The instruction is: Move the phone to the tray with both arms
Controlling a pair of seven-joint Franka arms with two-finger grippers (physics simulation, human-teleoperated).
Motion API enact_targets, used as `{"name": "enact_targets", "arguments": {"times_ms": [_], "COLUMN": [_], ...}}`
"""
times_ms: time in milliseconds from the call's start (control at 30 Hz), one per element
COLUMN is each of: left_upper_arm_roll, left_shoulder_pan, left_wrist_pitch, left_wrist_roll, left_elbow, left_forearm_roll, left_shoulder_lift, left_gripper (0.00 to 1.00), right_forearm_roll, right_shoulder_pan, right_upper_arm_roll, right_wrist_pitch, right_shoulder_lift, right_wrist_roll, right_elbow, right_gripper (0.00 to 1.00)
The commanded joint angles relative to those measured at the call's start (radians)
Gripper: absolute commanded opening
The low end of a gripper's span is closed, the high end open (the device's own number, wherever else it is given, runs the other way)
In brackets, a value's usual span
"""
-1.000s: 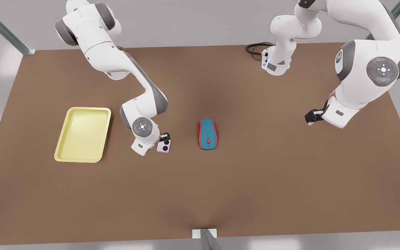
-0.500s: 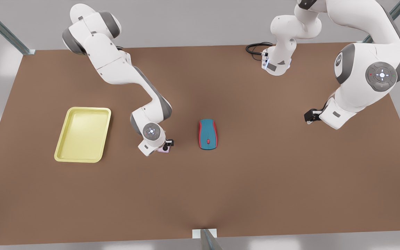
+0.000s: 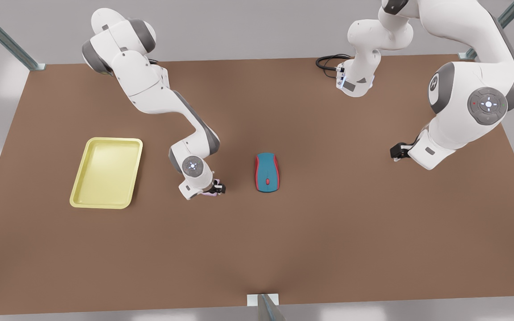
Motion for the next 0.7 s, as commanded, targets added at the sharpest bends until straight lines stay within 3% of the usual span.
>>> {"name": "enact_targets", "arguments": {"times_ms": [0,333,500,667], "left_upper_arm_roll": [0.0,0.0,0.0,0.0], "left_shoulder_pan": [0.0,0.0,0.0,0.0], "left_wrist_pitch": [0.002,0.002,0.002,0.002], "left_wrist_roll": [0.035,0.035,0.035,0.035], "left_elbow": [0.0,0.0,0.0,0.0], "left_forearm_roll": [0.001,-0.001,-0.001,-0.001], "left_shoulder_lift": [0.0,0.006,0.01,0.012], "left_gripper": [1.0,1.0,1.0,1.0], "right_forearm_roll": [0.001,-0.001,-0.001,-0.001], "right_shoulder_pan": [0.0,0.003,0.003,0.002], "right_upper_arm_roll": [0.0,0.0,0.0,0.0], "right_wrist_pitch": [0.036,0.08,0.077,0.071], "right_shoulder_lift": [-0.001,0.012,0.015,0.013], "right_wrist_roll": [0.077,0.074,0.057,0.057], "right_elbow": [-0.007,-0.035,-0.032,-0.029], "right_gripper": [1.0,1.0,0.84,0.77]}}
